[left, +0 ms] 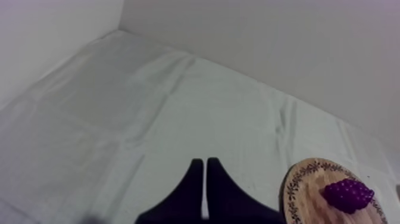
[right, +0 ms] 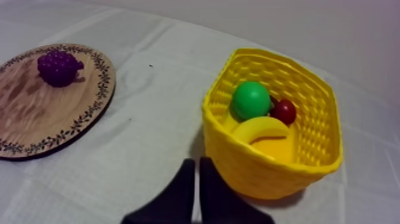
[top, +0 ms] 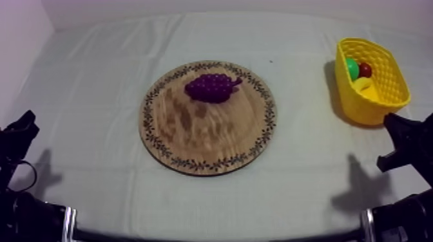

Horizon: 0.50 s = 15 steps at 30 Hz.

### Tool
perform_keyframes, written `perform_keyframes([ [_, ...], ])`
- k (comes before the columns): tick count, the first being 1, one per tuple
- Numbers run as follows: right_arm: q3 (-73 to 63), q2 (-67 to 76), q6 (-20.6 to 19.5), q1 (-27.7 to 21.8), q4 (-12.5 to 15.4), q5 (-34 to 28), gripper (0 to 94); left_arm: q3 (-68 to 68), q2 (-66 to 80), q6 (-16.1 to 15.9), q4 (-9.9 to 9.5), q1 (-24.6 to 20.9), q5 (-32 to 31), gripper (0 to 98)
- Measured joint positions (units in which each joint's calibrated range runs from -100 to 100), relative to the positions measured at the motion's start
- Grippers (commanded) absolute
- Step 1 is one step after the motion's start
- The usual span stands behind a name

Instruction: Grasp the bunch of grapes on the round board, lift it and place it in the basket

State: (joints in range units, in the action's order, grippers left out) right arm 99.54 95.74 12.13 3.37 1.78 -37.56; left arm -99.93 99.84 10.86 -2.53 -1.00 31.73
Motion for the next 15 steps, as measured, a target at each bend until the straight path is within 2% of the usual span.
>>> perform_keyframes([
  [7, 0.0, 0.0, 0.1, 0.2, 0.0, 0.0, 0.5, 0.0, 0.0, 0.0, 0.0, 0.0, 0.0, 0.0],
  [15, -0.7, 0.0, 0.3, 5.5, -0.1, -1.7, 0.4, 0.0, 0.0, 0.0, 0.0, 0.0, 0.0, 0.0],
])
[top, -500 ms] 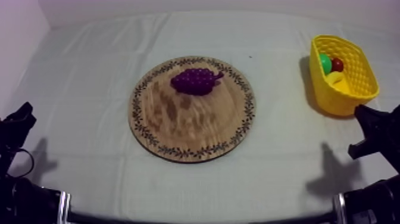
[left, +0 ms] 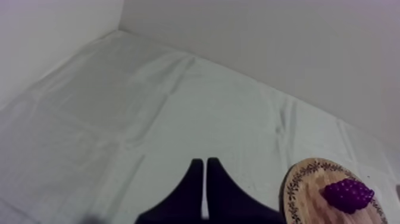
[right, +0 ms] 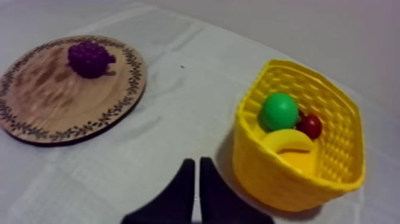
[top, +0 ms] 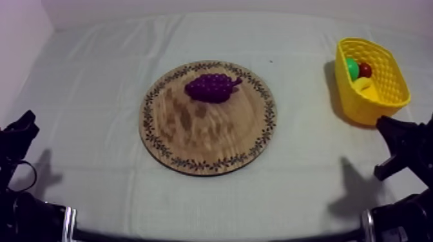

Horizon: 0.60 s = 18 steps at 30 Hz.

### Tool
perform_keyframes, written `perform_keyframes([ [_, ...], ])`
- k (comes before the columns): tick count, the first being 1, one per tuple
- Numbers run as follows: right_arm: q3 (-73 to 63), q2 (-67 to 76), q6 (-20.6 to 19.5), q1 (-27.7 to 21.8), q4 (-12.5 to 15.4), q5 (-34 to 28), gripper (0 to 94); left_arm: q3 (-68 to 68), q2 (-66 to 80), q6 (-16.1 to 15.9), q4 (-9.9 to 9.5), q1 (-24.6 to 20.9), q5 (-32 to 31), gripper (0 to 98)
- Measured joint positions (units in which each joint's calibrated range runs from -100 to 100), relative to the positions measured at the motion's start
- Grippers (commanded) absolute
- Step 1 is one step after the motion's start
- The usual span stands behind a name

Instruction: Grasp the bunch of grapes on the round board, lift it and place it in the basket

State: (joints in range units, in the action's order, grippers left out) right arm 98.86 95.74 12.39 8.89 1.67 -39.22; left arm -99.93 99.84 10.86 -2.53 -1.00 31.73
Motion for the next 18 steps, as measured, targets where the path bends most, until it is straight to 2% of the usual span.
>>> perform_keyframes([
  [5, -1.7, -2.5, -1.2, 3.6, -1.7, -3.0, 0.4, 0.0, 0.0, 0.0, 0.0, 0.0, 0.0, 0.0],
  [9, -5.3, -9.0, -5.5, 8.0, -8.3, -3.3, 0.5, 0.0, 0.0, 0.0, 0.0, 0.0, 0.0, 0.0],
  [13, -12.0, -18.9, -12.4, 11.8, -15.4, -5.3, 0.6, 0.0, 0.0, 0.0, 0.0, 0.0, 0.0, 0.0],
  [16, -18.7, -26.8, -17.8, 14.1, -18.9, -8.5, 0.7, 0.0, 0.0, 0.0, 0.0, 0.0, 0.0, 0.0],
  [18, -24.4, -31.9, -20.6, 15.7, -19.7, -10.4, 0.7, 0.0, 0.0, 0.0, 0.0, 0.0, 0.0, 0.0],
])
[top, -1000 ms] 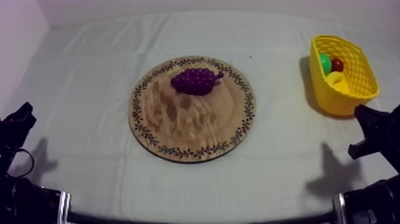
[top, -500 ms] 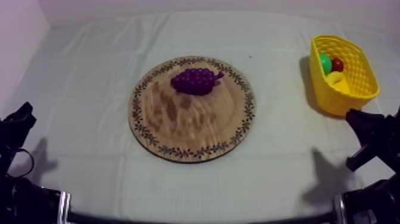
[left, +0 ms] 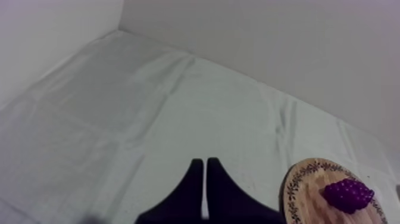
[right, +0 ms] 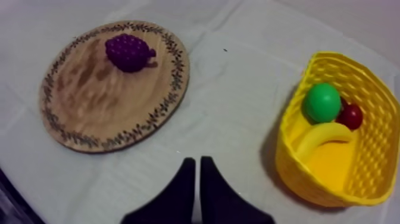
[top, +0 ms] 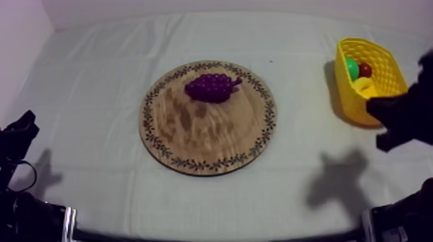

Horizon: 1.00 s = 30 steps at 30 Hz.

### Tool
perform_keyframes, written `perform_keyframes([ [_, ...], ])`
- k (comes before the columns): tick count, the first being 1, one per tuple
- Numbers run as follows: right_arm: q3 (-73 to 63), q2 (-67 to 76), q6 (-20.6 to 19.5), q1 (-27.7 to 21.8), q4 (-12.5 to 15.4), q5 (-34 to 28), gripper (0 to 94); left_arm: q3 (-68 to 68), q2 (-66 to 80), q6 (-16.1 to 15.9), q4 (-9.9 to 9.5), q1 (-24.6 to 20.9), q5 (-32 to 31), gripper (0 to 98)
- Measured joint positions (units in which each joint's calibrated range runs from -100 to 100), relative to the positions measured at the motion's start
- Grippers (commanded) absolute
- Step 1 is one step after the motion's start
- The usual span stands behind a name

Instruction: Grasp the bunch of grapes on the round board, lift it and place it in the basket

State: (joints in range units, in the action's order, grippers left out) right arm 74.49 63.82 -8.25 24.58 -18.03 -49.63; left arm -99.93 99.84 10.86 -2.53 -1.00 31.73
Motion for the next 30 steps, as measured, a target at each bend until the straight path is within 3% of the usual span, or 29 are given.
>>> perform_keyframes([
  [2, -5.4, -5.0, -1.9, 1.2, 0.0, -2.0, 0.5, 0.0, 0.0, 0.0, 0.0, 0.0, 0.0, 0.0],
  [6, -16.5, -15.8, -3.8, 2.4, 2.7, -5.8, 0.3, 0.0, 0.0, 0.0, 0.0, 0.0, -0.1, 0.0],
  [12, -31.4, -29.2, -1.5, 3.7, 4.0, -9.7, 0.3, 0.0, 0.0, 0.0, 0.0, 0.0, -0.1, 0.0],
  [18, -42.6, -41.2, 6.9, 3.9, 5.6, -13.3, 0.4, 0.0, 0.0, 0.0, 0.0, 0.0, -0.1, 0.0],
  [23, -51.2, -50.2, 17.8, 4.1, 6.5, -15.7, 0.6, 0.0, 0.0, 0.0, 0.0, 0.0, -0.1, 0.0],
  [30, -65.3, -62.5, 29.3, 4.5, 9.2, -23.4, 0.9, 0.0, 0.0, 0.0, 0.0, 0.0, -0.1, 0.0],
])
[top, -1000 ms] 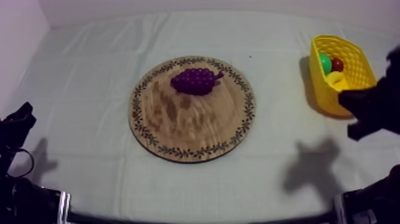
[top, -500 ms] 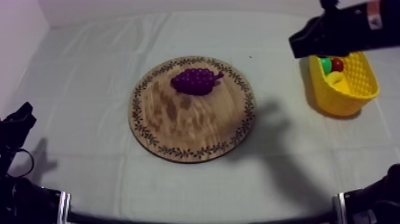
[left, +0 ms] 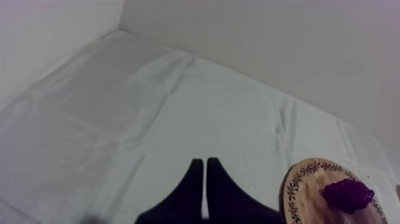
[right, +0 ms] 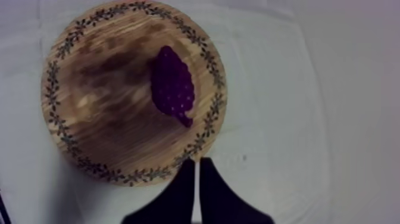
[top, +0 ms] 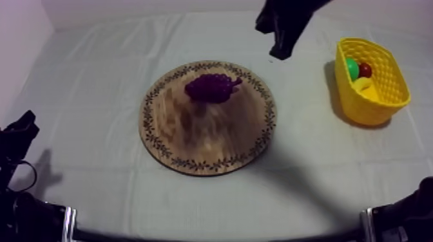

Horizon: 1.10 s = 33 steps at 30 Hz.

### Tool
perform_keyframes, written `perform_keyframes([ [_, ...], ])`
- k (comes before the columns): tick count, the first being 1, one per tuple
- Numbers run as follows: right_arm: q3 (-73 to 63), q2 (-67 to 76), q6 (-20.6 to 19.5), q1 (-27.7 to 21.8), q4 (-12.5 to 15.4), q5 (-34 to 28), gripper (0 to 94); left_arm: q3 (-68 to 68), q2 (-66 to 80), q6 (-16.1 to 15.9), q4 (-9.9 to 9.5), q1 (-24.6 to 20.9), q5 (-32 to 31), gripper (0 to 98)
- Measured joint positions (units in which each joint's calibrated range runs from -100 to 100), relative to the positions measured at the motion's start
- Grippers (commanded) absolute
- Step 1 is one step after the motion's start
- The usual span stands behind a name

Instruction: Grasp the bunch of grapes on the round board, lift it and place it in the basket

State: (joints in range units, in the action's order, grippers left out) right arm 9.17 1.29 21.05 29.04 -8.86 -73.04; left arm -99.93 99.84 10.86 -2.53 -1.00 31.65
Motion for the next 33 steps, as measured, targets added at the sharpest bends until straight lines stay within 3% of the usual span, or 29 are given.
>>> perform_keyframes([
  [9, -19.7, -14.4, 10.5, 0.1, 2.7, -14.5, 2.4, 0.0, 0.0, 0.0, 0.0, 0.0, 0.0, 0.0],
  [16, -31.5, -22.6, 15.7, -0.3, 1.9, -22.0, 5.4, 0.0, 0.0, 0.0, 0.0, 0.0, 0.0, 0.0],
  [27, -35.2, -25.4, 12.6, 0.0, -0.1, -23.7, 51.3, 0.0, 0.0, 0.0, 0.0, 0.0, 0.1, 0.0],
  [33, -34.8, -25.6, 11.2, 0.1, -0.8, -23.8, 65.6, 0.0, 0.0, 0.0, 0.0, 0.0, 0.1, 0.0],
])
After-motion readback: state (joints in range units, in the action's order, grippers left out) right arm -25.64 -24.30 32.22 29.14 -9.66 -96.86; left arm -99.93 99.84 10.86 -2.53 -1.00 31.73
